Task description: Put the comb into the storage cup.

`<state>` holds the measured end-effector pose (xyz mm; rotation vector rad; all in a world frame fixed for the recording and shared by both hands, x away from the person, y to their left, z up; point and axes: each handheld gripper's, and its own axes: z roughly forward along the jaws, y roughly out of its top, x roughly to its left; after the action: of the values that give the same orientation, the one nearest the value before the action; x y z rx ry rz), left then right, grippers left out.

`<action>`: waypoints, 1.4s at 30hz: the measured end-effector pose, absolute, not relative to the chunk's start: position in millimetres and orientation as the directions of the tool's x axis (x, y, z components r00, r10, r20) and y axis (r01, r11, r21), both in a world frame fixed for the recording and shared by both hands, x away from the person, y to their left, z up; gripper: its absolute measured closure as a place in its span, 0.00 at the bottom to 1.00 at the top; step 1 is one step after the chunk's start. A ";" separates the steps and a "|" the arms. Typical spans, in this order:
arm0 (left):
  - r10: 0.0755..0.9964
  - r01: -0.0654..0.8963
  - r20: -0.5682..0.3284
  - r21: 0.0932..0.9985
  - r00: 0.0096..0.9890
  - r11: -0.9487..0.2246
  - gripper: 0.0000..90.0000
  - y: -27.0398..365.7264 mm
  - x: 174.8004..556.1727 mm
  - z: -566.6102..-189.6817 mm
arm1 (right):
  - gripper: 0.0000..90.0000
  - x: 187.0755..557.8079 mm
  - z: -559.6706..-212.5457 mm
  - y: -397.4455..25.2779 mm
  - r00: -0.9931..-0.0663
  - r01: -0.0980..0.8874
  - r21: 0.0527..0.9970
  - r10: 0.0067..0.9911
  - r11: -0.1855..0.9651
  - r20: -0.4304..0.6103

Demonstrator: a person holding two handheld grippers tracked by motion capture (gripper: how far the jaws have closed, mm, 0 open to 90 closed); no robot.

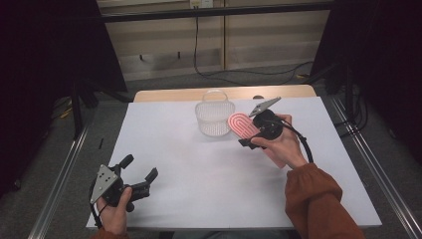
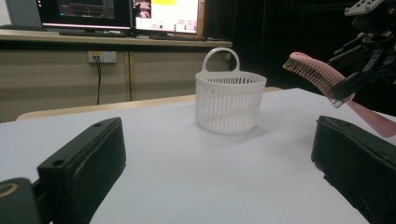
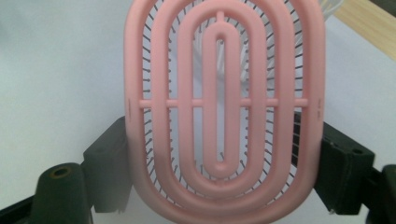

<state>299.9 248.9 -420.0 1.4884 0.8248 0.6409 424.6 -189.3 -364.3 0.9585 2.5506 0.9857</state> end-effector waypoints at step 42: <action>0.802 0.118 -0.080 0.993 0.592 0.012 0.03 247.8 299.6 -420.1 | 0.22 420.6 -350.1 -194.5 -0.671 0.376 0.860 0.741 0.344 -0.003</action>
<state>299.6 247.8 -420.1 1.4874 0.8209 0.6403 420.6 -194.5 -350.1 0.9815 2.2187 1.2627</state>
